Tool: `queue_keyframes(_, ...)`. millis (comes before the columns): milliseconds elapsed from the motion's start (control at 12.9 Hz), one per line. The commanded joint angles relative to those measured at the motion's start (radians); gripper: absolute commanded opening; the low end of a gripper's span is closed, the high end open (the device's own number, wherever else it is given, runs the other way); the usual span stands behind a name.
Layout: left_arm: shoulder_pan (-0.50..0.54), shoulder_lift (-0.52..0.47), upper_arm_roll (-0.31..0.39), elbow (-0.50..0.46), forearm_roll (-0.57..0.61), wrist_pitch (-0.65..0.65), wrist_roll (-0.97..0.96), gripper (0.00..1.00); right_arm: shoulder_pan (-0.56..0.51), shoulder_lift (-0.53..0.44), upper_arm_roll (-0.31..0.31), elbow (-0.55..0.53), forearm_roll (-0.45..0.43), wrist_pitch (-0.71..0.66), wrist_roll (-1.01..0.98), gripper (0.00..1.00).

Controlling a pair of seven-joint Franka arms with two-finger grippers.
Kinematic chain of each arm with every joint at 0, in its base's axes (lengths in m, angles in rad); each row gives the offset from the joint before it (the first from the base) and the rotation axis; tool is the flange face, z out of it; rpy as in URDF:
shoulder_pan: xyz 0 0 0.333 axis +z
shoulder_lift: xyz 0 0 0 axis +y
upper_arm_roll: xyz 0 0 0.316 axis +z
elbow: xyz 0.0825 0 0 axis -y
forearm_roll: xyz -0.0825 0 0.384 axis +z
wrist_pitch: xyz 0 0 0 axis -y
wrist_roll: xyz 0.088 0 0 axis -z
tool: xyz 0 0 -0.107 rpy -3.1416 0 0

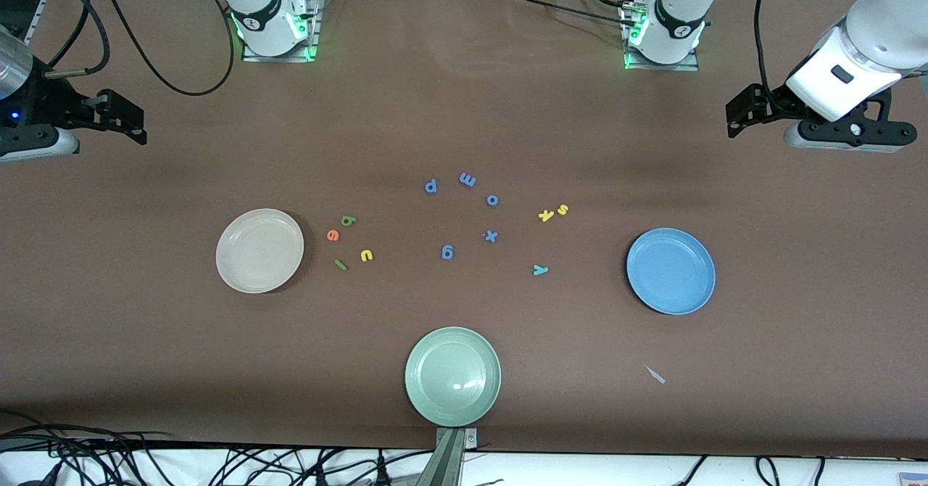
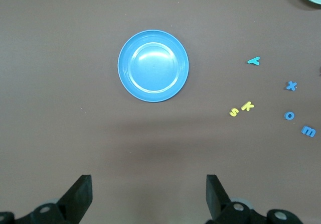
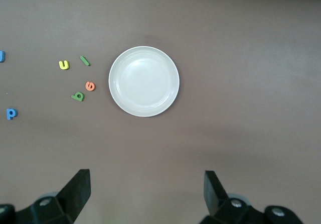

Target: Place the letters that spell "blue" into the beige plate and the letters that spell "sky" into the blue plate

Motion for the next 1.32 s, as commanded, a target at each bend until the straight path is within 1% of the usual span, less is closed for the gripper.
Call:
queue_keyframes(0,-0.003,0.011,0.002,0.035,-0.016,-0.021,0.008,1.0,0.0,-0.002,0.0,0.009,0.005,0.022,0.007,1.0)
queue_keyframes(155,-0.017,0.037,-0.004,0.047,-0.019,-0.021,0.006,1.0,0.0,0.001,0.0,0.009,-0.004,0.025,0.005,1.0)
queue_keyframes(388,-0.08,0.106,-0.004,0.053,-0.008,-0.011,0.01,1.0,-0.003,0.001,0.0,0.009,-0.004,0.029,0.005,1.0)
queue_keyframes(620,-0.138,0.23,-0.003,0.062,-0.013,-0.008,0.008,1.0,0.0,0.001,0.0,0.009,-0.007,0.03,0.005,1.0)
queue_keyframes(698,-0.159,0.287,-0.004,0.067,-0.011,-0.007,0.011,1.0,0.0,0.001,0.002,0.01,-0.009,0.029,0.009,1.0)
queue_keyframes(776,-0.182,0.319,-0.004,0.067,-0.014,-0.004,0.012,1.0,-0.006,0.001,-0.003,0.012,-0.001,0.029,0.013,1.0)
queue_keyframes(931,-0.242,0.366,-0.004,0.058,-0.017,0.059,0.015,1.0,-0.013,0.002,-0.013,0.01,0.028,0.03,0.013,1.0)
queue_keyframes(1086,-0.328,0.421,-0.003,0.053,-0.002,0.125,0.023,1.0,-0.003,0.042,-0.012,0.01,0.018,0.03,0.01,1.0)
queue_keyframes(1163,-0.354,0.46,-0.001,0.046,-0.001,0.189,0.024,1.0,0.001,0.061,-0.006,0.007,0.016,0.032,-0.002,1.0)
queue_keyframes(1241,-0.368,0.485,-0.003,0.035,0.013,0.244,0.024,1.0,0.007,0.105,0.005,0.009,0.023,0.036,-0.007,1.0)
